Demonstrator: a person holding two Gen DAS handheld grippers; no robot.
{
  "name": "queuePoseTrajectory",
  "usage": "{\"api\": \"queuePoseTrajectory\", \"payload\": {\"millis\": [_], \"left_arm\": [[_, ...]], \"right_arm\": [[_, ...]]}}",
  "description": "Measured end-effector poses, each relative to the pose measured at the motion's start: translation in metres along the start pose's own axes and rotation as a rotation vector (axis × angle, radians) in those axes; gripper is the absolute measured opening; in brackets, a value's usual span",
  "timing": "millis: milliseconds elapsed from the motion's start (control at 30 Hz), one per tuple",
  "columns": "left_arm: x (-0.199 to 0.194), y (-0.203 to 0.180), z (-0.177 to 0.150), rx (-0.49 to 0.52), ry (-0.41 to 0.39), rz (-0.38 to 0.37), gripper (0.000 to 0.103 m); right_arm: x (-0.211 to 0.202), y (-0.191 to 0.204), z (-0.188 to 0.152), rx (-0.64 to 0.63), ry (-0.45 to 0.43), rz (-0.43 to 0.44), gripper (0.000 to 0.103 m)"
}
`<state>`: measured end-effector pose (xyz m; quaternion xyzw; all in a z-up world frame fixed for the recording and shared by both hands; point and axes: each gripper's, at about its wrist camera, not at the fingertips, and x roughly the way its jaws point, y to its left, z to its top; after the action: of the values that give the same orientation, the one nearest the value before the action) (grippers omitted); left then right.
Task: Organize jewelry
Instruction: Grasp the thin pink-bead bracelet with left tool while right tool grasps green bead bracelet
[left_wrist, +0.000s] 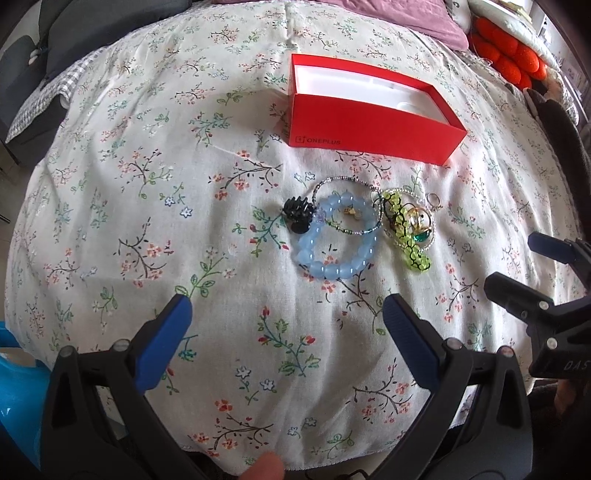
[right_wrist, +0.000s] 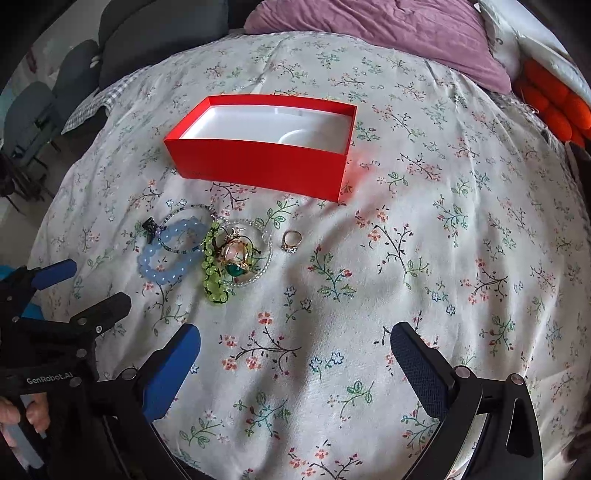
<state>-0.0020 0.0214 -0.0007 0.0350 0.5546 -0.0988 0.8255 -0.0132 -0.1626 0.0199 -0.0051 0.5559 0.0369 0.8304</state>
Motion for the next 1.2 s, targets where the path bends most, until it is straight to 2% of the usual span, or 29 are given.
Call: {"api": "queuePoseTrajectory", "payload": {"millis": [167, 233, 367, 500, 600, 867, 1200], "left_arm": [[0.002, 0.003, 0.008, -0.002, 0.005, -0.106, 0.091], [0.003, 0.004, 0.011, -0.003, 0.005, -0.161, 0.082], [0.007, 0.004, 0.016, -0.014, 0.009, -0.262, 0.066], [0.011, 0.003, 0.021, -0.021, 0.002, -0.336, 0.057], [0.016, 0.003, 0.024, -0.040, 0.007, -0.376, 0.050], [0.041, 0.011, 0.033, -0.159, 0.035, -0.381, 0.042], [0.051, 0.009, 0.045, -0.193, 0.018, -0.316, 0.033]], "right_arm": [[0.003, 0.000, 0.007, -0.008, 0.011, 0.034, 0.103], [0.005, 0.001, 0.009, -0.007, 0.017, 0.075, 0.101], [0.010, 0.004, 0.011, -0.005, 0.031, 0.144, 0.088], [0.017, 0.011, 0.009, -0.017, 0.046, 0.187, 0.076], [0.023, 0.017, 0.007, -0.033, 0.058, 0.207, 0.073], [0.033, 0.030, 0.009, -0.053, 0.065, 0.220, 0.072], [0.043, 0.035, 0.019, -0.040, 0.059, 0.226, 0.070]]}}
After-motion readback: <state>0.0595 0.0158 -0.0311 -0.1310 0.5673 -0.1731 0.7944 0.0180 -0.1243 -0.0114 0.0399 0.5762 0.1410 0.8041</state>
